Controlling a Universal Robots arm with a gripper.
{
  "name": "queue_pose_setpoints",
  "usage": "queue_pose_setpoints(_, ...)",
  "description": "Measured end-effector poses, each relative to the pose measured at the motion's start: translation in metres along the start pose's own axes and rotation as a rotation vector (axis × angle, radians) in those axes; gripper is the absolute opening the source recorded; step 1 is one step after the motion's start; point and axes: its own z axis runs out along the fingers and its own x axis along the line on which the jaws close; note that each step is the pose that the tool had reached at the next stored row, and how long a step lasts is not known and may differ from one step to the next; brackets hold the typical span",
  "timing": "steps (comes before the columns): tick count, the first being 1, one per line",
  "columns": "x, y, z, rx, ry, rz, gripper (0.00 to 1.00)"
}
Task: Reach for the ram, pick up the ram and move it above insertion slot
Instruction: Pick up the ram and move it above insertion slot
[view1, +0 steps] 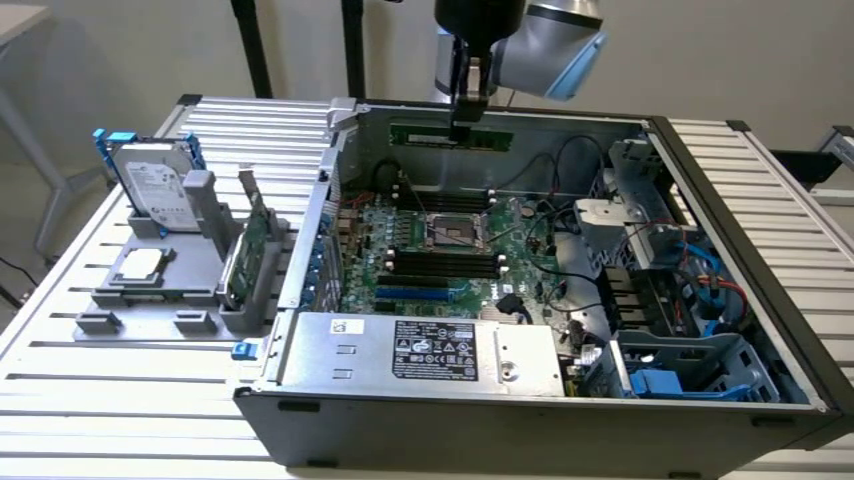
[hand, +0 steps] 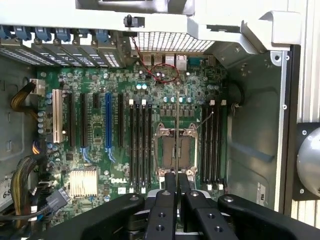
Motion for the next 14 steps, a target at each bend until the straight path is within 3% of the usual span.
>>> queue_pose_setpoints(3, -0.0027, -0.0007, 0.0016, 0.0026, 0.0027, 0.009, 0.13)
queue_pose_setpoints(8, -0.0062, -0.0006, 0.0040, 0.0122, 0.0150, 0.009, 0.13)
queue_pose_setpoints(14, -0.0062, -0.0006, 0.0040, 0.0122, 0.0156, 0.009, 0.13)
